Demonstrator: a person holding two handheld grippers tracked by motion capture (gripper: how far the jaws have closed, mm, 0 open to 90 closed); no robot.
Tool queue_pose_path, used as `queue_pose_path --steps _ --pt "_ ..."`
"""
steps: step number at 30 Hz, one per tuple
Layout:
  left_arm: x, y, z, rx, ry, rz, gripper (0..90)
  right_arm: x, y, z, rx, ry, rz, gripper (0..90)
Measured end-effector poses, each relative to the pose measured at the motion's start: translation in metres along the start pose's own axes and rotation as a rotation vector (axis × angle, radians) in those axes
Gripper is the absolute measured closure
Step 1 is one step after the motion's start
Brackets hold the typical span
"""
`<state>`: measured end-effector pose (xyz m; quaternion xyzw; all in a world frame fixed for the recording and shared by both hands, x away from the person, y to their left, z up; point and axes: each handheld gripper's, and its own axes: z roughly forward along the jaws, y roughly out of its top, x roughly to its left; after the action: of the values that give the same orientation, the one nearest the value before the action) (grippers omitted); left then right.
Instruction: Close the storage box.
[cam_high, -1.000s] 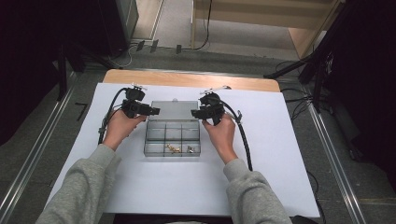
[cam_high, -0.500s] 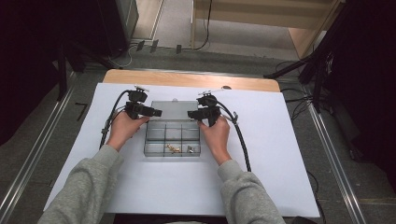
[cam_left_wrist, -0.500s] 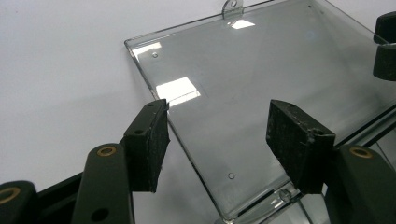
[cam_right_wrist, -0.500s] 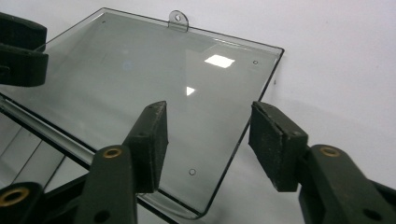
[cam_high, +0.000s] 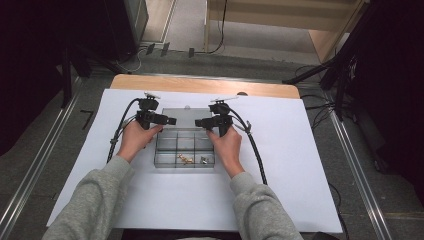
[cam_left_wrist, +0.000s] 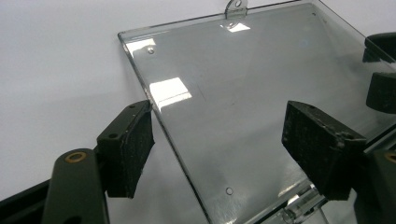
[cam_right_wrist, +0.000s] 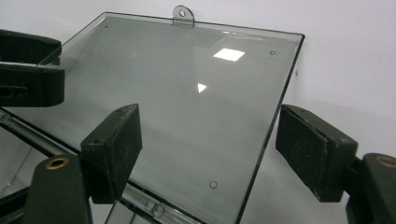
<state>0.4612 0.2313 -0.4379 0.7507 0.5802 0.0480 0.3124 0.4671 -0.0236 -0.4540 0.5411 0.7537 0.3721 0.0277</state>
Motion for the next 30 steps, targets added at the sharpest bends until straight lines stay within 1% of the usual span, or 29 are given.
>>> queue_pose_path --steps 1,3,4,6,7,9,10,12,13,14,17,19,20,21,22,23,25,26,27,28,29,30 --pt "0.001 0.000 0.001 0.002 -0.012 -0.017 24.1 -0.001 0.000 0.001 0.001 0.004 0.009 22.7" --pt "0.003 0.000 0.003 0.006 -0.027 -0.030 22.6 -0.001 0.000 0.002 -0.002 0.006 0.012 21.4" --pt "0.004 0.000 0.004 0.011 -0.039 -0.051 22.3 0.000 -0.001 0.002 -0.004 0.006 0.015 20.7" --pt "0.004 0.000 0.005 0.011 -0.051 -0.065 22.4 -0.001 -0.001 0.004 -0.007 0.007 0.028 19.8" --pt "0.003 0.000 0.005 0.012 -0.051 -0.065 22.2 -0.001 -0.001 0.005 -0.007 0.014 0.038 19.9" --pt "0.003 0.000 0.005 0.013 -0.047 -0.063 22.3 -0.004 -0.002 0.009 0.001 0.064 0.083 20.1" --pt "0.003 0.001 0.005 0.014 -0.048 -0.067 22.3 -0.003 -0.002 0.010 -0.002 0.066 0.090 19.6" --pt "0.003 0.001 0.005 0.016 -0.048 -0.061 22.9 -0.001 -0.002 0.009 -0.002 0.051 0.084 19.7" --pt "0.001 0.001 0.003 0.000 -0.039 -0.043 23.6 0.000 -0.002 0.008 -0.010 0.045 0.073 20.5" --pt "0.000 0.002 0.001 -0.005 -0.034 -0.033 24.2 0.001 -0.001 0.006 -0.012 0.036 0.061 21.6" --pt "-0.005 0.003 -0.006 -0.048 0.004 0.010 29.5 0.003 0.001 0.000 -0.039 0.009 0.032 28.5" --pt "-0.006 0.004 -0.010 -0.064 0.020 0.032 34.0 0.004 0.003 -0.005 -0.049 -0.004 0.018 32.6" --pt "-0.007 0.004 -0.013 -0.079 0.019 0.035 35.7 0.005 0.004 -0.008 -0.061 -0.001 0.015 33.8" --pt "-0.007 0.004 -0.013 -0.079 0.019 0.035 36.2 0.004 0.005 -0.011 -0.066 0.002 0.009 35.2" --pt "-0.006 0.004 -0.015 -0.086 0.010 0.041 36.2 0.004 0.005 -0.011 -0.066 0.002 0.009 35.2" --pt "-0.004 0.005 -0.020 -0.106 -0.007 0.036 39.4 0.005 0.006 -0.017 -0.071 -0.006 -0.005 40.5" --pt "-0.005 0.006 -0.026 -0.123 -0.020 0.037 41.6 0.004 0.007 -0.021 -0.076 -0.004 -0.025 44.7" --pt "-0.005 0.006 -0.029 -0.128 -0.018 0.051 42.8 0.004 0.008 -0.025 -0.076 0.000 -0.032 46.6" --pt "-0.005 0.006 -0.029 -0.128 -0.018 0.051 44.3 0.003 0.008 -0.028 -0.077 0.004 -0.035 48.4" --pt "-0.006 0.006 -0.033 -0.136 -0.013 0.068 46.3 0.003 0.009 -0.032 -0.078 0.009 -0.039 50.6" --pt "-0.006 0.006 -0.033 -0.136 -0.013 0.068 47.7 0.003 0.009 -0.032 -0.078 0.009 -0.039 50.6" --pt "-0.008 0.005 -0.037 -0.142 -0.012 0.076 47.7 0.003 0.009 -0.034 -0.076 0.015 -0.038 51.7"
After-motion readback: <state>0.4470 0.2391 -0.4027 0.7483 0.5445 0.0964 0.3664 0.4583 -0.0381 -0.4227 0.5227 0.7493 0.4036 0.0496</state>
